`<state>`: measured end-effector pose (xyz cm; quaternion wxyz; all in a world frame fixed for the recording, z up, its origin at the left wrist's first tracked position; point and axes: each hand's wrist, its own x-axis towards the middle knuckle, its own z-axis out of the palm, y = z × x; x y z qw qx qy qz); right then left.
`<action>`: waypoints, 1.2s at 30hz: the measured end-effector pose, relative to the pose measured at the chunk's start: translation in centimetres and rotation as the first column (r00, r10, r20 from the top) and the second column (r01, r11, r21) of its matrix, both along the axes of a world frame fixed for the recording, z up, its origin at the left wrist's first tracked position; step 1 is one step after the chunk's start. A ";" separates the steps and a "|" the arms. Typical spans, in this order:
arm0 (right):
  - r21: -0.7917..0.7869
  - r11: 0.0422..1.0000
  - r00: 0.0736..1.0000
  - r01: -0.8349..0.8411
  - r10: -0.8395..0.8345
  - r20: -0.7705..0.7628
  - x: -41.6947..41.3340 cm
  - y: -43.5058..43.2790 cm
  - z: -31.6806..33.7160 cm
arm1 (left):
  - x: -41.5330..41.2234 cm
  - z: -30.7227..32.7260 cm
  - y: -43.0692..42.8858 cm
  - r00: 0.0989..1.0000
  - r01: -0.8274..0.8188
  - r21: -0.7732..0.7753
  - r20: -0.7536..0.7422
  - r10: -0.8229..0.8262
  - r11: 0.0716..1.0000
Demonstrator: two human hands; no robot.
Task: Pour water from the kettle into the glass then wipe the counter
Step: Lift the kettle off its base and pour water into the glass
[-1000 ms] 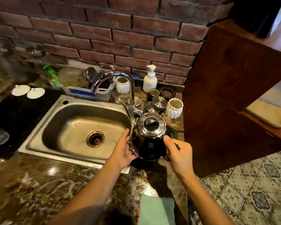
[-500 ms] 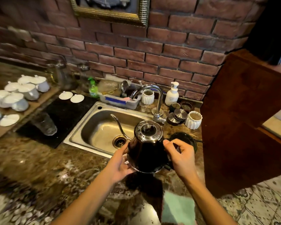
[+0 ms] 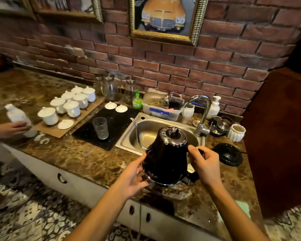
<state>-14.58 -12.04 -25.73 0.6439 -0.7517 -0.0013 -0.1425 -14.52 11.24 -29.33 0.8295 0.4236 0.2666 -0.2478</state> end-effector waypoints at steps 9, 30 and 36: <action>0.041 0.999 0.999 -0.026 0.025 0.031 -5.9 9.7 1.7 | -6.2 1.7 9.9 0.999 -0.004 0.009 0.033 0.004 1.000; 0.000 0.997 0.993 -0.077 0.076 0.092 0.3 21.1 2.0 | -2.0 1.6 21.3 0.988 -0.128 0.000 0.085 0.127 0.992; 0.013 0.999 0.994 -0.043 0.041 0.104 5.0 23.8 1.3 | 3.7 1.4 23.9 0.991 -0.112 -0.014 0.075 0.113 0.994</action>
